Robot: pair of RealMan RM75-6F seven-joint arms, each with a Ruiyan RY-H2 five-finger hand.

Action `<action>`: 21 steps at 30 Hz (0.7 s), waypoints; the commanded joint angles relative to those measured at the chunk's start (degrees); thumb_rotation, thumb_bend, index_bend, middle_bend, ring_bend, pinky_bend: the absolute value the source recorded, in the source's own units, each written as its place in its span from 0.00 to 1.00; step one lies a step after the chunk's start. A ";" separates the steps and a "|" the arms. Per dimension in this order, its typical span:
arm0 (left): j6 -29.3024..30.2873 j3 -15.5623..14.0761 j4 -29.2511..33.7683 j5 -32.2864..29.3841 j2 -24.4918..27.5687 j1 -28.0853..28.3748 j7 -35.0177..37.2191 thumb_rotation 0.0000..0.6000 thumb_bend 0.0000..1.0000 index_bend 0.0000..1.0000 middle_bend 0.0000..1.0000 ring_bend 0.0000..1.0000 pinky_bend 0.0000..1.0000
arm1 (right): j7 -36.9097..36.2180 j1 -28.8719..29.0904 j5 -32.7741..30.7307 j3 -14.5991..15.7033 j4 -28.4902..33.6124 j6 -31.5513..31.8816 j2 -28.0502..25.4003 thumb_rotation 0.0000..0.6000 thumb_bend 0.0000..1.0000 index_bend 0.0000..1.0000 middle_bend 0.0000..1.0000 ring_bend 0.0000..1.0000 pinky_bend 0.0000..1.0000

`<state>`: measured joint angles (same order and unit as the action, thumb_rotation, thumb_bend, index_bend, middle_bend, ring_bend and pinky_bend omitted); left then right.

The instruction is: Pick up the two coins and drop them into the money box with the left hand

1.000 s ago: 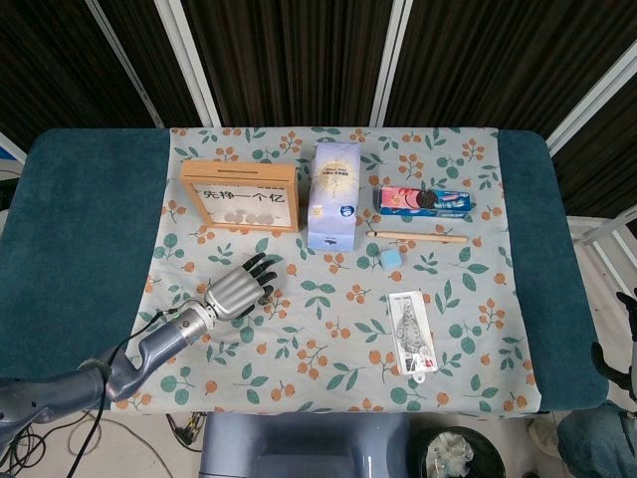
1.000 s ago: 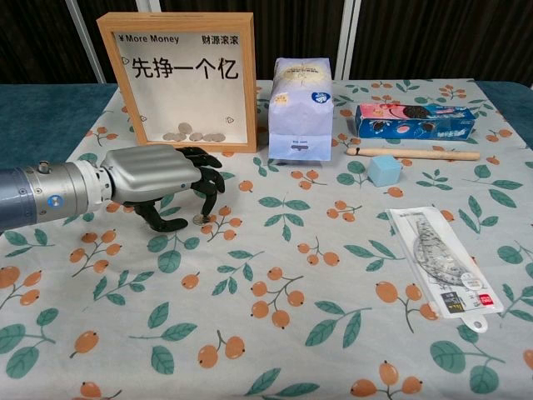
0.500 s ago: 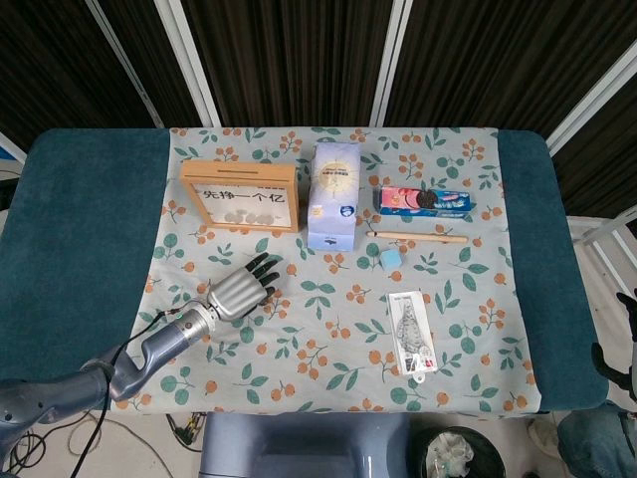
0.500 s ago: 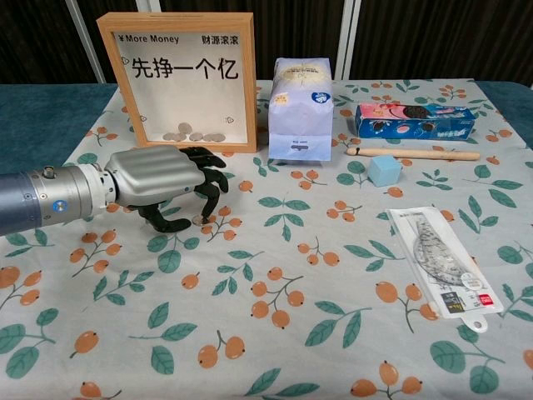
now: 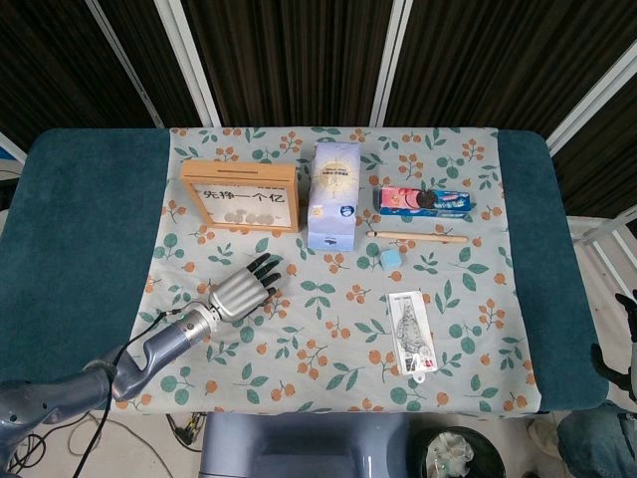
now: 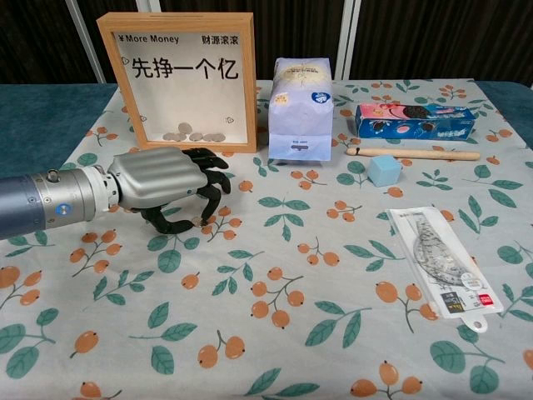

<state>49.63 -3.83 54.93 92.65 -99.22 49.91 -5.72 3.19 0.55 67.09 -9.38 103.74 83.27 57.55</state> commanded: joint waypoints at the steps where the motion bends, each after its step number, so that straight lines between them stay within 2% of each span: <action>1: 0.02 0.05 0.05 -0.06 0.08 -0.04 -0.15 1.00 0.38 0.53 0.19 0.00 0.00 | 0.00 0.01 0.04 0.01 0.00 0.02 0.02 1.00 0.44 0.15 0.07 0.01 0.00; 21: -0.56 0.20 0.21 -0.36 0.00 -0.10 -1.38 1.00 0.41 0.54 0.19 0.00 0.00 | -0.11 0.12 0.03 0.08 0.02 -0.16 0.05 1.00 0.44 0.15 0.07 0.01 0.00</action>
<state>49.07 -3.64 55.15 92.29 -99.22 49.81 -7.10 3.09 0.66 67.12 -9.30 103.76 83.11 57.60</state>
